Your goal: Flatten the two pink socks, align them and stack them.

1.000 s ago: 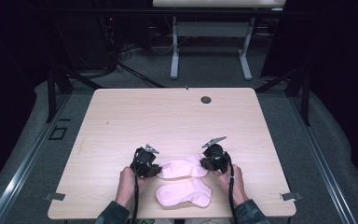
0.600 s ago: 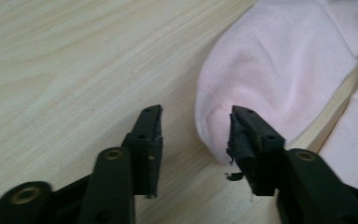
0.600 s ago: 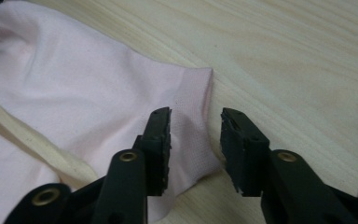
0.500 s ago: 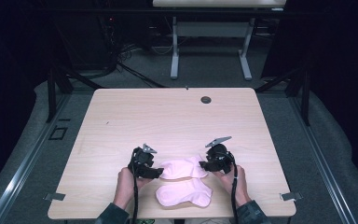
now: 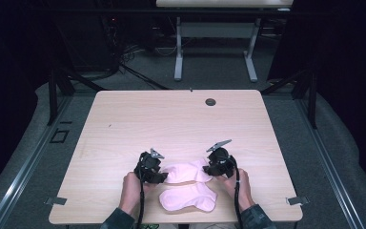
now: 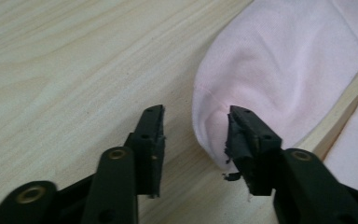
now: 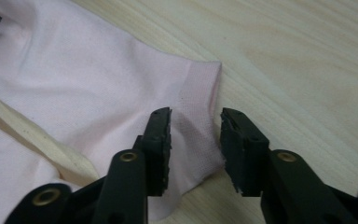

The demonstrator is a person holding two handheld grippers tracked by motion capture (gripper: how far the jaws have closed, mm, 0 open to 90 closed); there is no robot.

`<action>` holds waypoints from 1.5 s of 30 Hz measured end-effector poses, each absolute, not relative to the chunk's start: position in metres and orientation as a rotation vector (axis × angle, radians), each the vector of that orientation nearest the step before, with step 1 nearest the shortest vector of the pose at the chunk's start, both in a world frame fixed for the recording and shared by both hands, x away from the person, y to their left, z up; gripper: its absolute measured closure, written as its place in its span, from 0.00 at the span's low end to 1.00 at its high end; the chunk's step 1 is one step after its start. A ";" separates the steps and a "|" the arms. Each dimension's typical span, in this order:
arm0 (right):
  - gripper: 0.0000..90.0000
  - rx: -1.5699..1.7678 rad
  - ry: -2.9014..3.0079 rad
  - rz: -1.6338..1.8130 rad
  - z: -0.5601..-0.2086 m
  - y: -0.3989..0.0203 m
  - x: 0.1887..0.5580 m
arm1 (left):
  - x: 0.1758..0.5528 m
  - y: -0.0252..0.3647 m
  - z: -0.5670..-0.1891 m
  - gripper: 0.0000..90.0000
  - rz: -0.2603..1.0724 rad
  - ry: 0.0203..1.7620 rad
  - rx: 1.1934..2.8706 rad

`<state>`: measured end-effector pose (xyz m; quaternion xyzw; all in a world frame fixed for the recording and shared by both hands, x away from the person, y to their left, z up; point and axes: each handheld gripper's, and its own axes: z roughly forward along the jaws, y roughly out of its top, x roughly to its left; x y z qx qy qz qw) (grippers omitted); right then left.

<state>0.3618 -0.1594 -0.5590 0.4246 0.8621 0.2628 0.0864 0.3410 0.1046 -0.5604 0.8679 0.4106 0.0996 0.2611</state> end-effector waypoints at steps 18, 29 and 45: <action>0.93 1.249 2.529 0.852 -0.545 -0.162 0.353 | 0.334 0.113 -0.544 0.99 0.259 1.067 2.294; 0.93 1.194 2.492 0.918 -0.499 -0.171 0.315 | 0.307 0.117 -0.504 0.99 0.243 0.991 2.268; 0.92 1.181 2.600 0.861 -0.517 -0.177 0.268 | 0.264 0.119 -0.528 0.99 0.099 0.986 2.322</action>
